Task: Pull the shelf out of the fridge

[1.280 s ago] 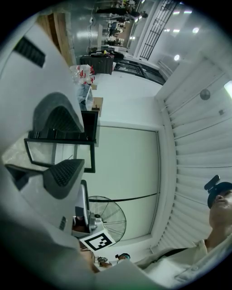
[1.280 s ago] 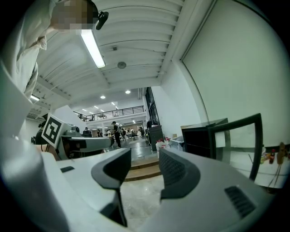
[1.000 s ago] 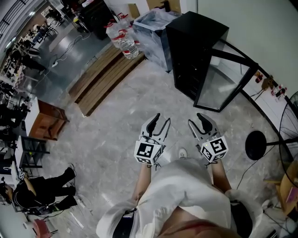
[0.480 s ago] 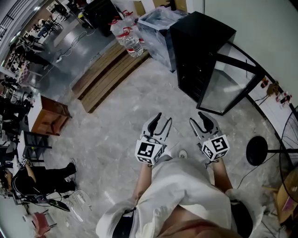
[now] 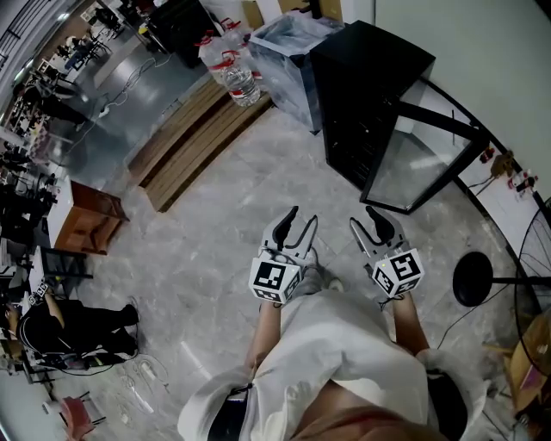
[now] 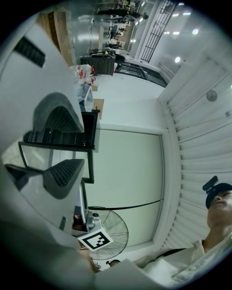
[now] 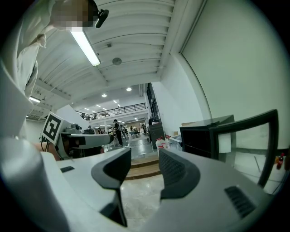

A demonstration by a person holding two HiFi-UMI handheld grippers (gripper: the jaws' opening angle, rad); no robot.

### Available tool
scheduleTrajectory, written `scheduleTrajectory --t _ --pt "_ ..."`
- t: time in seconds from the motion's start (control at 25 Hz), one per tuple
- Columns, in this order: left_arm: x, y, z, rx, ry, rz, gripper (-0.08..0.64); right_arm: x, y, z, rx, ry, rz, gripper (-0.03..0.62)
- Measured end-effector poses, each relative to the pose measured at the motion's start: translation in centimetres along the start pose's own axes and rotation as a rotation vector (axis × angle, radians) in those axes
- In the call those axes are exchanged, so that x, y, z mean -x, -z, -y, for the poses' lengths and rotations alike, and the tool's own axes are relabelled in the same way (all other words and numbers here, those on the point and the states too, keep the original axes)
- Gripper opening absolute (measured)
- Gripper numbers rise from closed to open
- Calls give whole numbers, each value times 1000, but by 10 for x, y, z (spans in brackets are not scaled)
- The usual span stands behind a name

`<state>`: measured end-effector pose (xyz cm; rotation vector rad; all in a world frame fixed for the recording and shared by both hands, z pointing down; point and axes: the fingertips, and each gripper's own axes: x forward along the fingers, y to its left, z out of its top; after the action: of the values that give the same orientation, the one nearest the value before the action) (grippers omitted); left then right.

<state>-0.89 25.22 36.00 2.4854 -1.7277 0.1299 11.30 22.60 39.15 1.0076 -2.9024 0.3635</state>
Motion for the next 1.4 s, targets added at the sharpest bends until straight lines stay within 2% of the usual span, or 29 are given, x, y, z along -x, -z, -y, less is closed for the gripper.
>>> scheduleTrajectory --t 0.28,0.92,1.4 --pt "-23 -1 -26 9 18 9 189 -25 -4 13 4 29 1 192" --pt "-99 -10 -106 -1 139 14 189 -109 -20 51 -2 153 4 192" --pt "-139 -13 -174 4 216 28 189 -180 -28 57 13 237 -2 192"
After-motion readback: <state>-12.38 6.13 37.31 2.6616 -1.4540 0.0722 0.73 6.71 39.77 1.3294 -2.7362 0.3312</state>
